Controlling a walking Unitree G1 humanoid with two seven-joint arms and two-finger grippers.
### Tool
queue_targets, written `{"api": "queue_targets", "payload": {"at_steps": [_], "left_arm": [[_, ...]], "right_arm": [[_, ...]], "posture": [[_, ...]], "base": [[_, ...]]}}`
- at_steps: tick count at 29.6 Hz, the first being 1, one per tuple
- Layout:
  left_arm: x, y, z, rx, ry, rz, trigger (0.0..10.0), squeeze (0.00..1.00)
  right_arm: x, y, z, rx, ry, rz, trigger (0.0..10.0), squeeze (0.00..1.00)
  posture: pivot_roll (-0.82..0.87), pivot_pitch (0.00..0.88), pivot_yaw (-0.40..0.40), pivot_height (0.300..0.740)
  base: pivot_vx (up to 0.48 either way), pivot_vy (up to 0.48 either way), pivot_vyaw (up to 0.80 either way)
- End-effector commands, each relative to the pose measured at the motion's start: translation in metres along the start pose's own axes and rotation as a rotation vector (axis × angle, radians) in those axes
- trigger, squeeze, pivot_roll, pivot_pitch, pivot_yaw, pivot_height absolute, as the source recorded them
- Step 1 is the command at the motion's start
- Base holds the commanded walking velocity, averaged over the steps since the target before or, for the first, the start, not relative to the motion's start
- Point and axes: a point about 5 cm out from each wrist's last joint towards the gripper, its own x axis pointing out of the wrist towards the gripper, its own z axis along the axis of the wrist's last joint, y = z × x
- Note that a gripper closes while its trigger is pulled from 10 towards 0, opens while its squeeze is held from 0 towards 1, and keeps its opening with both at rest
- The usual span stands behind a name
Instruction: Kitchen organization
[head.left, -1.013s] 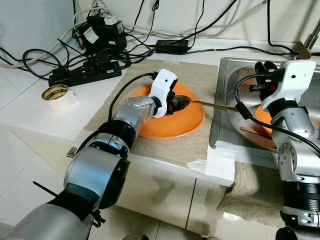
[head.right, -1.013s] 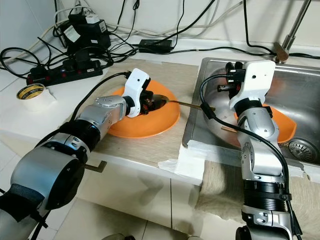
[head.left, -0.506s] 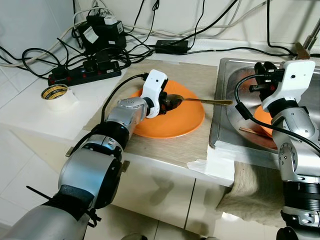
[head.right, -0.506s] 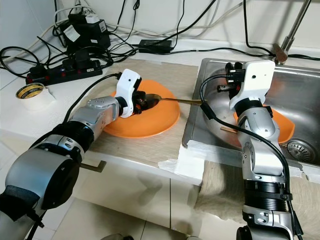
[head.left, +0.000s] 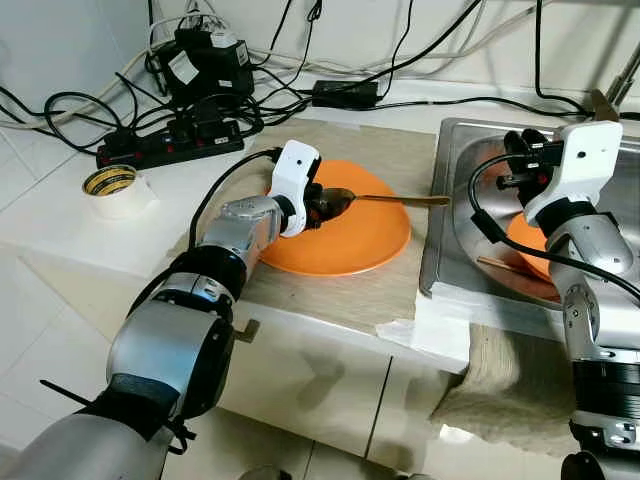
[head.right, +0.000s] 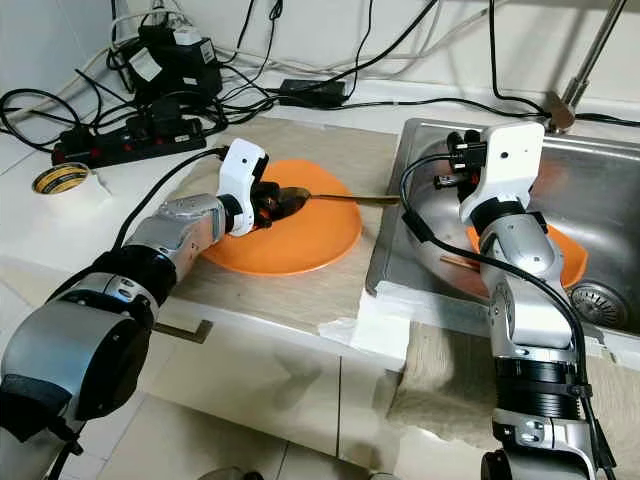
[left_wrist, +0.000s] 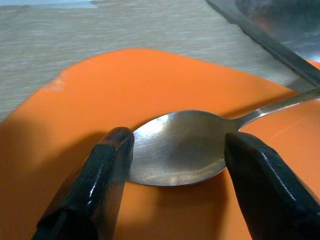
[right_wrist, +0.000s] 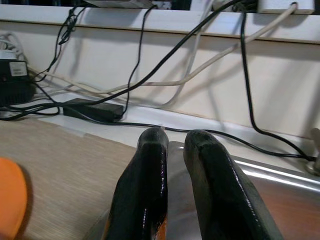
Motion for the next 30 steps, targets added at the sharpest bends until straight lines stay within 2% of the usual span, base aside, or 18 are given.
{"api": "queue_targets", "payload": {"at_steps": [1, 5, 10, 18, 23, 30], "left_arm": [[0.001, -0.004, -0.003, 0.012, 0.020, -0.036, 10.0, 0.00], [0.000, -0.004, -0.001, 0.045, 0.021, -0.055, 10.0, 0.00], [-0.009, 0.006, -0.007, 0.094, 0.053, -0.068, 10.0, 0.00], [-0.025, 0.025, -0.017, 0.086, 0.090, -0.041, 10.0, 0.00], [-0.030, 0.031, -0.019, 0.084, 0.100, -0.022, 10.0, 0.00], [-0.041, 0.043, -0.013, 0.106, 0.087, -0.004, 10.0, 0.00]], "right_arm": [[0.004, 0.003, 0.003, 0.013, -0.003, 0.017, 10.0, 0.00], [0.004, 0.004, 0.002, 0.016, 0.000, 0.018, 10.0, 0.00], [0.003, 0.003, -0.001, 0.024, 0.009, 0.014, 10.0, 0.00], [0.004, 0.003, -0.003, 0.019, 0.018, 0.022, 10.0, 0.00], [0.004, 0.002, -0.003, 0.016, 0.019, 0.024, 10.0, 0.00], [0.006, 0.001, -0.004, 0.002, 0.021, 0.028, 10.0, 0.00]], "posture": [[-0.10, 0.000, 0.055, 0.740], [-0.11, 0.000, 0.059, 0.740], [-0.10, 0.000, 0.065, 0.740], [-0.09, 0.000, 0.059, 0.740], [-0.08, 0.000, 0.052, 0.740], [-0.08, 0.000, 0.051, 0.740]], "base": [[0.000, 0.000, 0.00], [0.000, 0.000, 0.00], [0.000, 0.000, 0.00], [0.000, 0.000, 0.00], [0.000, 0.000, 0.00], [0.000, 0.000, 0.00]]}}
